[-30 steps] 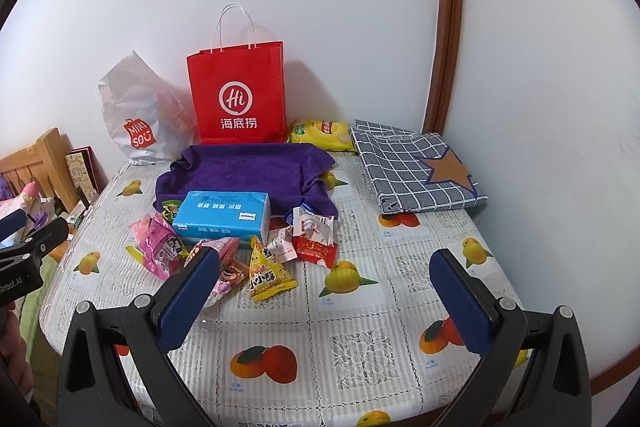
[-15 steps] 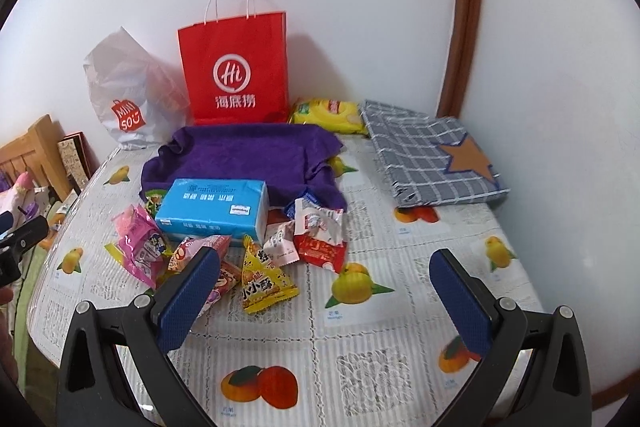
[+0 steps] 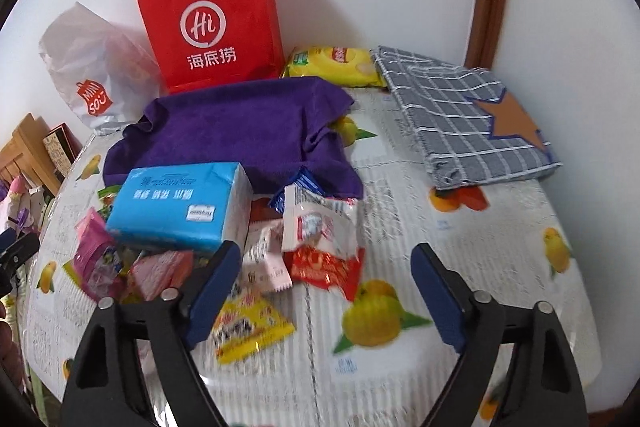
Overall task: Organize snacks
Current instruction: 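Grasp the white snack packet with the right tool while the left tool grasps a pink candy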
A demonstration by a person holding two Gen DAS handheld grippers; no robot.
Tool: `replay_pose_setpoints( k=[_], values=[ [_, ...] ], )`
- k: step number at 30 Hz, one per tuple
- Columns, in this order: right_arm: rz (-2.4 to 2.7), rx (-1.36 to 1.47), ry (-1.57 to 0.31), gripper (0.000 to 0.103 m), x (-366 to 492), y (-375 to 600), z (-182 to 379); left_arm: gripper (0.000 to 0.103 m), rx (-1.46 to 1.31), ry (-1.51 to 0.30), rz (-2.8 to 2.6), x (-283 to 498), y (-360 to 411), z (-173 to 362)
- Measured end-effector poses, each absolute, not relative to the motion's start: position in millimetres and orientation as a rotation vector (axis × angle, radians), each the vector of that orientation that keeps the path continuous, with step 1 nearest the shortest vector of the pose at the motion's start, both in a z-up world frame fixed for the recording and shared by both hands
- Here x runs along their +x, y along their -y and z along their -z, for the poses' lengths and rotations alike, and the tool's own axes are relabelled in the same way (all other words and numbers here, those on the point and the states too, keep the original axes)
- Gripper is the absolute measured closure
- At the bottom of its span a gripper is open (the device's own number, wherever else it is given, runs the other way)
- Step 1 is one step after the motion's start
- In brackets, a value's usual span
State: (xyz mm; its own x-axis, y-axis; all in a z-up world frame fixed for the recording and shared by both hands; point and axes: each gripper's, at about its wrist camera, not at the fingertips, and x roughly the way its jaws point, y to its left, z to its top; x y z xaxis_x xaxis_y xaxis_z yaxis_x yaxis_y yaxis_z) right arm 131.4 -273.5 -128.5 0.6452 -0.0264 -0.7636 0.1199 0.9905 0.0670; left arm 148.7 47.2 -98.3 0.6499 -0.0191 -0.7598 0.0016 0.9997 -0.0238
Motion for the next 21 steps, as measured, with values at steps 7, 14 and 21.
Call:
replay_pose_setpoints(
  k=[7, 14, 21],
  values=[
    [0.067, 0.141, -0.935, 0.025, 179.6, 275.2, 164.9, 0.002, -0.031, -0.861, 0.025, 173.0, -52.5, 111.0],
    [0.037, 0.191, -1.016, 0.026, 209.9, 286.0, 197.7, 0.002, -0.040, -0.882, 0.035, 192.4, -52.3, 125.7],
    [0.014, 0.237, -1.048, 0.044, 217.3, 292.2, 209.5, 0.002, -0.051, -0.900, 0.035, 199.5, -56.4, 134.2]
  ],
)
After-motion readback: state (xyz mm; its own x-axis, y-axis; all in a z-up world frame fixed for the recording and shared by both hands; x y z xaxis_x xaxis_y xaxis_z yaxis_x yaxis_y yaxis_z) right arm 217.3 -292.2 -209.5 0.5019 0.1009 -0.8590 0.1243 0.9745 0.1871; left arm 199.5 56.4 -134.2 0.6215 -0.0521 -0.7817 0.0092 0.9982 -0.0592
